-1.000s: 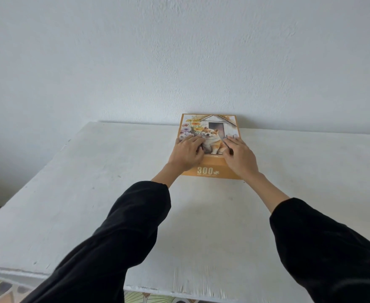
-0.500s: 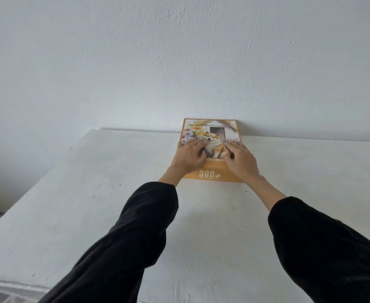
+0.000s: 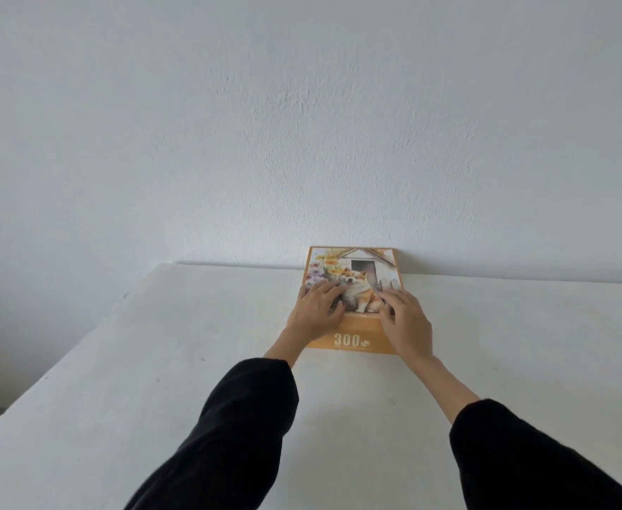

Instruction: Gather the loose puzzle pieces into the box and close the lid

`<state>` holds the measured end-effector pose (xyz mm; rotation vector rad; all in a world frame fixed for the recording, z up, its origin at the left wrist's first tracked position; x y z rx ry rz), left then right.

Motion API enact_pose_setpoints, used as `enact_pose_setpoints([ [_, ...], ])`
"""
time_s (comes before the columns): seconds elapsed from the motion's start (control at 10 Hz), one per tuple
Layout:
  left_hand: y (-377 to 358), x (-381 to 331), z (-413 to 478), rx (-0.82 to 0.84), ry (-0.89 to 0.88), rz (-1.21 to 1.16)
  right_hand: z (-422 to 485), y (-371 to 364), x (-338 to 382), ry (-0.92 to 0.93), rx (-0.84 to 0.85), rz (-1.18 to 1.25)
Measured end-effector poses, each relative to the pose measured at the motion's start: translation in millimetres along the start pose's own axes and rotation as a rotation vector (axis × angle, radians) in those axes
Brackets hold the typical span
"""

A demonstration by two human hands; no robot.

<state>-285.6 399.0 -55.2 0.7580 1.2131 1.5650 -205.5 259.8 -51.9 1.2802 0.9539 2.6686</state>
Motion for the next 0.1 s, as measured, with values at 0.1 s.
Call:
enact_pose_setpoints([
  [0.1,13.2,-14.6,-24.2,-0.074,-0.042,-0.134,-40.5,9.7,-2.3,-0.031,-0.035,0.149],
])
Point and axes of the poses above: each hand's wrist, its own z-axis towards the middle knuckle, its own y-axis out of the back of the hand, x = y × z, the point moved 8 cm from there along z, towards the middle knuckle, and after that the axes turned 15 degrees about z, right-handed, at the moved point
